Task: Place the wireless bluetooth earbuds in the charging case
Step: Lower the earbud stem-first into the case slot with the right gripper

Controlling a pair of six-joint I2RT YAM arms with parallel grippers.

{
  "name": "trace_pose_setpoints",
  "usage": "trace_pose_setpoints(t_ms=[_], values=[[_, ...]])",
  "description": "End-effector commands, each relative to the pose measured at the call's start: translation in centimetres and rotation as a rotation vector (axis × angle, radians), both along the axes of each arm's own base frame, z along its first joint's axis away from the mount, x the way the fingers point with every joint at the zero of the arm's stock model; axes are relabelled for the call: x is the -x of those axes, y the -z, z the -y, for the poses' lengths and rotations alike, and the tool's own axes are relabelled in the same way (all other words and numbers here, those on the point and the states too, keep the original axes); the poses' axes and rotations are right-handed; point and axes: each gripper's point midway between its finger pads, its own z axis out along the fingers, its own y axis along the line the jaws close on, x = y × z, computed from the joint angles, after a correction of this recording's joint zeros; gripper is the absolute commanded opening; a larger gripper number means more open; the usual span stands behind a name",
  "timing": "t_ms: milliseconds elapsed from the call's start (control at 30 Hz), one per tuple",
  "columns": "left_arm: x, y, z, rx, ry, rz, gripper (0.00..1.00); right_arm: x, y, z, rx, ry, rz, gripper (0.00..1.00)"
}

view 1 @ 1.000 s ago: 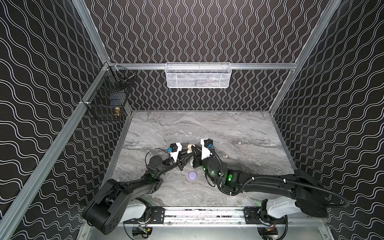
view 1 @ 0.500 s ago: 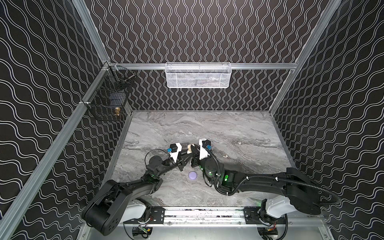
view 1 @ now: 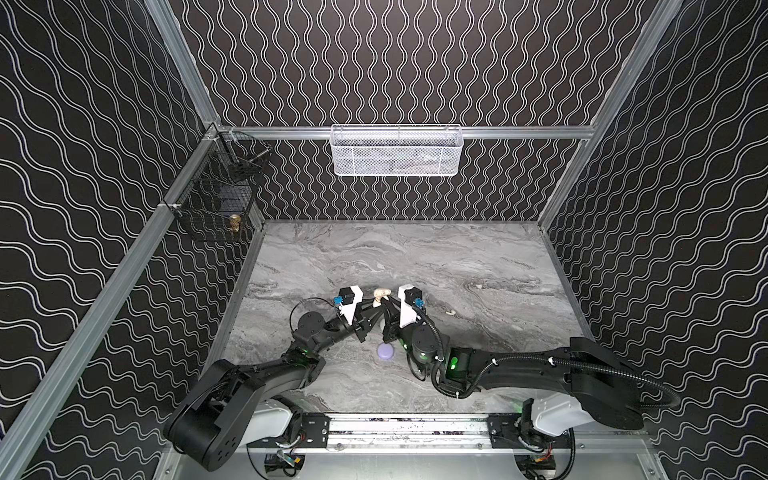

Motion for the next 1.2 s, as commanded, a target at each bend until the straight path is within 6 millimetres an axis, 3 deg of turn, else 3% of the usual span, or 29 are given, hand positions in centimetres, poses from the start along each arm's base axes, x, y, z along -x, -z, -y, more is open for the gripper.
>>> trace_pose_setpoints(t_ms=[0,133,400,733,1167], values=[[0.6,-1.6,0.0,0.031,0.020,0.068,0.00,0.0,-1.0,-0.2,-0.043,-0.003,0.018,0.07],[0.7,-1.7,0.1,0.035,0.026,0.077,0.00,-0.2,-1.4,-0.3,-0.042,0.012,0.033,0.07],[0.9,-2.0,0.0,0.038,0.027,0.085,0.00,-0.7,-4.0,-0.1,-0.050,0.053,0.108,0.07],[0.9,-2.1,-0.3,0.040,0.014,0.094,0.00,-1.5,-2.3,-1.8,-0.014,0.058,0.096,0.06],[1.2,-2.5,-0.4,0.046,0.014,0.114,0.00,0.8,-1.0,-0.2,-0.066,-0.062,0.038,0.10]])
